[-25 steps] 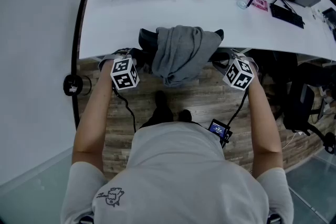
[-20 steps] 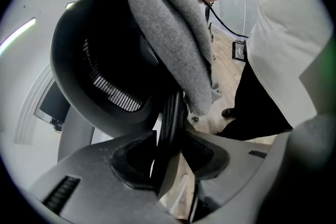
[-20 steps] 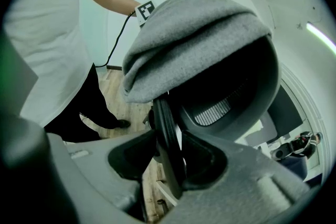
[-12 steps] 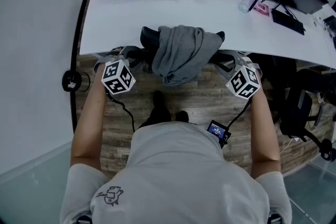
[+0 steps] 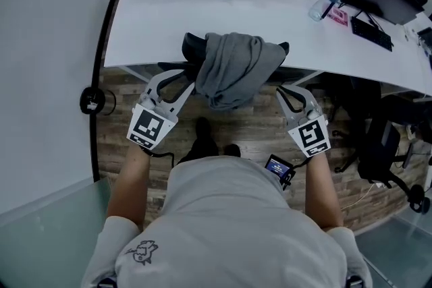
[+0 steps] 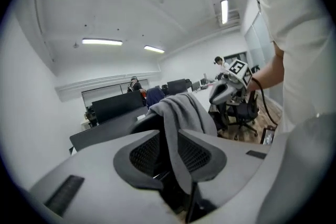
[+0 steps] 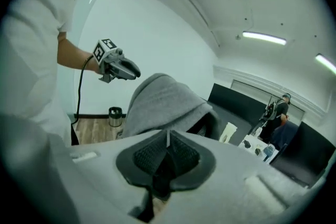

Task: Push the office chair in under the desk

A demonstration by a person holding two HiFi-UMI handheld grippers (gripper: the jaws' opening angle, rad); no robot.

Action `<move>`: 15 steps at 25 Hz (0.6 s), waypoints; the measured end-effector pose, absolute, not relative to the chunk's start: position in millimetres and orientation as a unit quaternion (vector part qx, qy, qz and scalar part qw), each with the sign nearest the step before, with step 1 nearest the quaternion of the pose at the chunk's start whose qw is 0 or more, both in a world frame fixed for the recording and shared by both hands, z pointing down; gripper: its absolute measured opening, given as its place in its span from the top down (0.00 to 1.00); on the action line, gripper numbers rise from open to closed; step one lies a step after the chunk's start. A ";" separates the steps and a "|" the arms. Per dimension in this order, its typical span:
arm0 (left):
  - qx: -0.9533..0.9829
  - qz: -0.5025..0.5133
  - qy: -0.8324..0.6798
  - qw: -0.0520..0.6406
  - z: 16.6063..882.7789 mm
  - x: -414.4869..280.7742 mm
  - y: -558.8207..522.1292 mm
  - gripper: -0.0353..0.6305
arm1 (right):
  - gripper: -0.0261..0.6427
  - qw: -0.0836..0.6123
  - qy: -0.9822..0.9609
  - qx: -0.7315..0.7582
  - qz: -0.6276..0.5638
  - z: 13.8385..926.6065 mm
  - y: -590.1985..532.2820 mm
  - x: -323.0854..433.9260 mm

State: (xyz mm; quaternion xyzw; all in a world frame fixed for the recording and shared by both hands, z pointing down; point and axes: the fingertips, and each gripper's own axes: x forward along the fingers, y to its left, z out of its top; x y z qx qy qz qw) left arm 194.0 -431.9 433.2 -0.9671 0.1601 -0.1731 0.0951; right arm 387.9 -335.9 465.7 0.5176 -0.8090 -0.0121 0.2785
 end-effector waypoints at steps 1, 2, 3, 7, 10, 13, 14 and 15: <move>-0.969 -0.156 0.173 0.082 429.8 191.6 -428.6 0.81 | 0.94 0.264 -0.809 0.525 -0.010 463.5 -332.0 385.1; -0.970 -0.142 0.186 0.071 427.8 188.6 -425.8 0.85 | 0.96 0.249 -0.810 0.530 -0.004 461.6 -327.6 381.7; -0.970 -0.131 0.197 0.062 426.9 185.5 -422.8 0.89 | 0.96 0.232 -0.814 0.533 0.005 459.7 -322.5 377.4; -0.969 -0.117 0.214 0.044 428.4 183.8 -401.5 0.95 | 0.96 0.203 -0.825 0.526 0.025 451.1 -300.0 355.6; -0.970 -0.122 0.206 0.047 433.6 188.8 -383.0 0.95 | 0.96 0.199 -0.828 0.524 0.028 448.1 -288.9 349.6; -0.971 -0.118 0.203 0.044 432.2 191.4 -368.3 0.95 | 0.96 0.195 -0.829 0.524 0.023 444.3 -281.7 349.4; -0.972 -0.115 0.203 0.042 429.6 192.3 -361.6 0.95 | 0.96 0.195 -0.830 0.523 0.020 442.7 -277.7 349.0; -0.972 -0.112 0.203 0.039 425.9 193.4 -354.1 0.95 | 0.96 0.194 -0.830 0.522 0.018 441.0 -272.9 348.9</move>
